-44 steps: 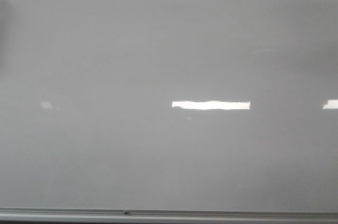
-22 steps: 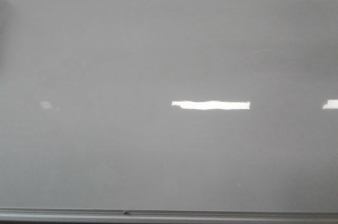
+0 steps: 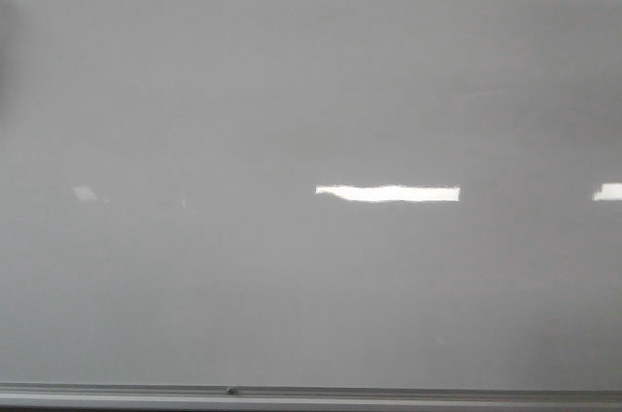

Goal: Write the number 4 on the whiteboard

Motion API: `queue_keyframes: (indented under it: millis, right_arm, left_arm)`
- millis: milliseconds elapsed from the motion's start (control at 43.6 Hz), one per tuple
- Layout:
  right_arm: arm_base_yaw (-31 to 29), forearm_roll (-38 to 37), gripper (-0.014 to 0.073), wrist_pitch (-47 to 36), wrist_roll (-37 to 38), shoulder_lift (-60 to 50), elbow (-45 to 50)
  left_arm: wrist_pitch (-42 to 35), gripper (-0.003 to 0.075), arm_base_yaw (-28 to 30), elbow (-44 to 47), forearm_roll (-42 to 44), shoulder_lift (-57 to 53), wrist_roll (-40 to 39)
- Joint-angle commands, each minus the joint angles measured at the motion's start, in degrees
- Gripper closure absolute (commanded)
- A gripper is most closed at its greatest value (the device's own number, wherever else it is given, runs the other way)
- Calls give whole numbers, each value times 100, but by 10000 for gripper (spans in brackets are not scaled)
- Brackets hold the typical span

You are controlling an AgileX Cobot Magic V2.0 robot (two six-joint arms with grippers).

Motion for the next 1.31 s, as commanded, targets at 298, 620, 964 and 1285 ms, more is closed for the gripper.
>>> queue_keyframes:
  millis: [298, 620, 964, 1285]
  right_arm:
    - [-16, -53, -25, -369, -85, 41, -194]
    - [-16, -53, -25, -369, -85, 41, -194]
    - [-16, -53, -25, -369, -85, 41, -194]
    - [-16, -53, -25, -369, -85, 41, -194]
  left_arm:
    - [-1226, 48, 315, -558, -423, 1922, -49]
    - [-2592, 50, 123, -558, -566, 2895, -5]
    - [-3429, 108, -3, -558, -566, 3559, -5]
    - [-3869, 431, -3, -558, -480, 3605, -5]
